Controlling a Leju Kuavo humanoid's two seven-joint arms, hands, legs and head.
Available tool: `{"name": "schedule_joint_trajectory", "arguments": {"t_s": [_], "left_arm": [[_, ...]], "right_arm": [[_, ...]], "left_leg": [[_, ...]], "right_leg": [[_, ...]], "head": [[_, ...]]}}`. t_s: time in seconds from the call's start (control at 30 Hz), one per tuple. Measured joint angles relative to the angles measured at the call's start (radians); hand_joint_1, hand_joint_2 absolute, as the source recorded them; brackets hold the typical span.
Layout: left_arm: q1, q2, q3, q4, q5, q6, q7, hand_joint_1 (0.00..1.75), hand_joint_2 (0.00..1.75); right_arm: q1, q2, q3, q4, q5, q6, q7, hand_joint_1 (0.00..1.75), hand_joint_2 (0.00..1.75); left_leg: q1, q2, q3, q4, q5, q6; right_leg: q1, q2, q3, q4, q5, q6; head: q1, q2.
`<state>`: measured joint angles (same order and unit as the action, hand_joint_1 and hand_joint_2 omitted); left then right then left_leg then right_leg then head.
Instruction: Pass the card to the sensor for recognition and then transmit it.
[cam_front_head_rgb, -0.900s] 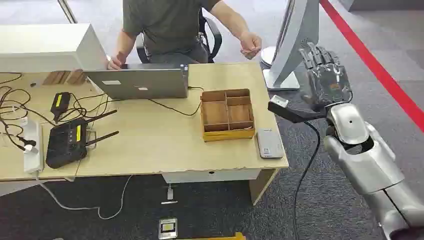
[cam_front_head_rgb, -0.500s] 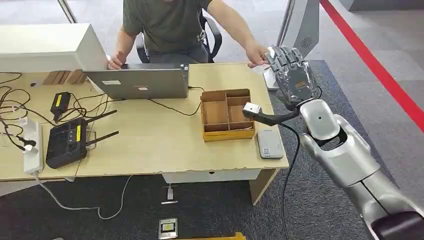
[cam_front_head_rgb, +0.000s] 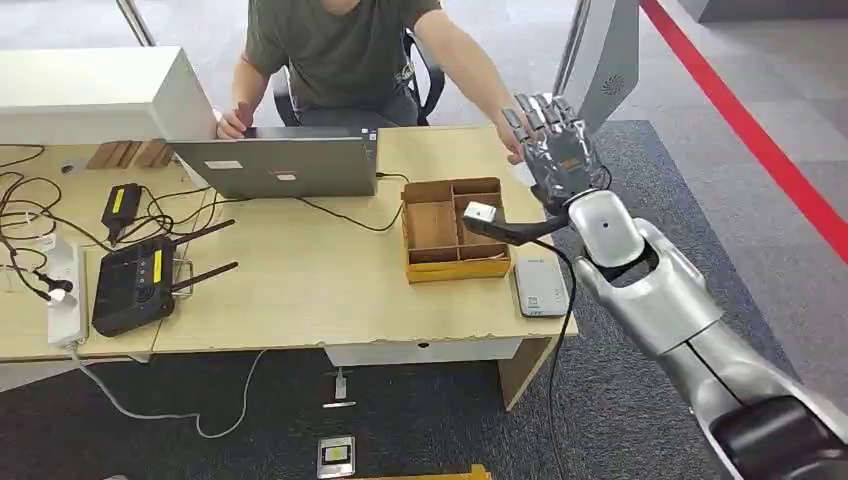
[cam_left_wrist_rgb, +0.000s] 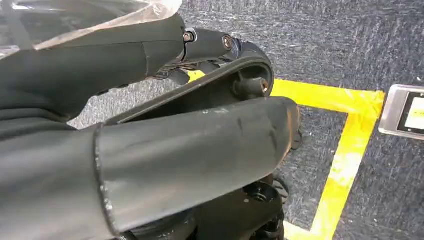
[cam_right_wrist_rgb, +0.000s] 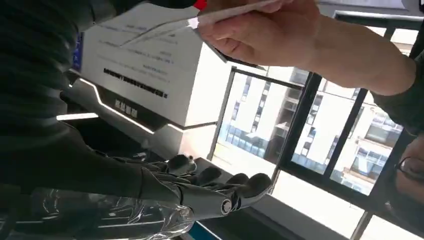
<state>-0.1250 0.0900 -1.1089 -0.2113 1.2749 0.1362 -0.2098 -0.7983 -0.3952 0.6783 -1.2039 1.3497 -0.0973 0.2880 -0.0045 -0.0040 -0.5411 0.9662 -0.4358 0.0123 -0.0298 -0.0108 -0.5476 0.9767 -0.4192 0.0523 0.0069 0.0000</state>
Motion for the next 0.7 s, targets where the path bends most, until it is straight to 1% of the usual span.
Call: {"name": "schedule_joint_trajectory", "arguments": {"t_s": [0.1, 0.2, 0.23, 0.27, 0.4, 0.7], "left_arm": [[0.001, 0.000, 0.000, 0.000, 0.000, -0.001, 0.003, 0.00, 0.00], [0.001, 0.000, 0.000, 0.000, 0.001, 0.000, 0.005, 0.00, 0.00], [0.001, 0.000, 0.000, 0.000, 0.003, 0.001, 0.005, 0.00, 0.00], [0.001, 0.000, 0.000, 0.000, 0.003, 0.002, 0.005, 0.00, 0.00], [0.001, 0.000, 0.000, 0.000, 0.008, 0.003, 0.005, 0.00, 0.00], [0.001, 0.000, 0.000, 0.000, 0.018, 0.008, 0.010, 0.00, 0.00]], "right_arm": [[0.000, 0.008, 0.007, 0.029, 0.010, 0.001, 0.018, 0.00, 1.75], [0.001, 0.013, 0.009, 0.051, 0.013, 0.002, 0.020, 0.00, 1.75], [0.000, 0.016, 0.009, 0.060, 0.013, 0.001, 0.020, 0.17, 1.75], [-0.001, 0.019, 0.009, 0.072, 0.013, 0.000, 0.020, 1.75, 1.75], [-0.005, 0.031, 0.009, 0.106, 0.003, -0.018, 0.007, 1.75, 1.75], [-0.007, 0.044, 0.009, 0.147, -0.009, -0.013, -0.021, 1.75, 1.75]], "left_leg": [[0.000, 0.000, 0.000, 0.000, 0.000, 0.000], [0.000, 0.000, 0.000, 0.000, 0.000, 0.000], [0.000, 0.000, 0.000, 0.000, 0.000, 0.000], [0.000, 0.000, 0.000, 0.000, 0.000, 0.000], [0.000, 0.000, 0.000, 0.000, 0.000, 0.000], [0.000, 0.000, 0.000, 0.000, 0.000, 0.000]], "right_leg": [[0.000, 0.000, 0.000, 0.000, 0.000, 0.000], [0.000, 0.000, 0.000, 0.000, 0.000, 0.000], [0.000, 0.000, 0.000, 0.000, 0.000, 0.000], [0.000, 0.000, 0.000, 0.000, 0.000, 0.000], [0.000, 0.000, 0.000, 0.000, 0.000, 0.000], [0.000, 0.000, 0.000, 0.000, 0.000, 0.000]], "head": [[0.000, 0.000], [0.000, 0.000], [0.000, 0.000], [0.000, 0.000], [0.000, 0.000], [0.000, 0.000]]}}
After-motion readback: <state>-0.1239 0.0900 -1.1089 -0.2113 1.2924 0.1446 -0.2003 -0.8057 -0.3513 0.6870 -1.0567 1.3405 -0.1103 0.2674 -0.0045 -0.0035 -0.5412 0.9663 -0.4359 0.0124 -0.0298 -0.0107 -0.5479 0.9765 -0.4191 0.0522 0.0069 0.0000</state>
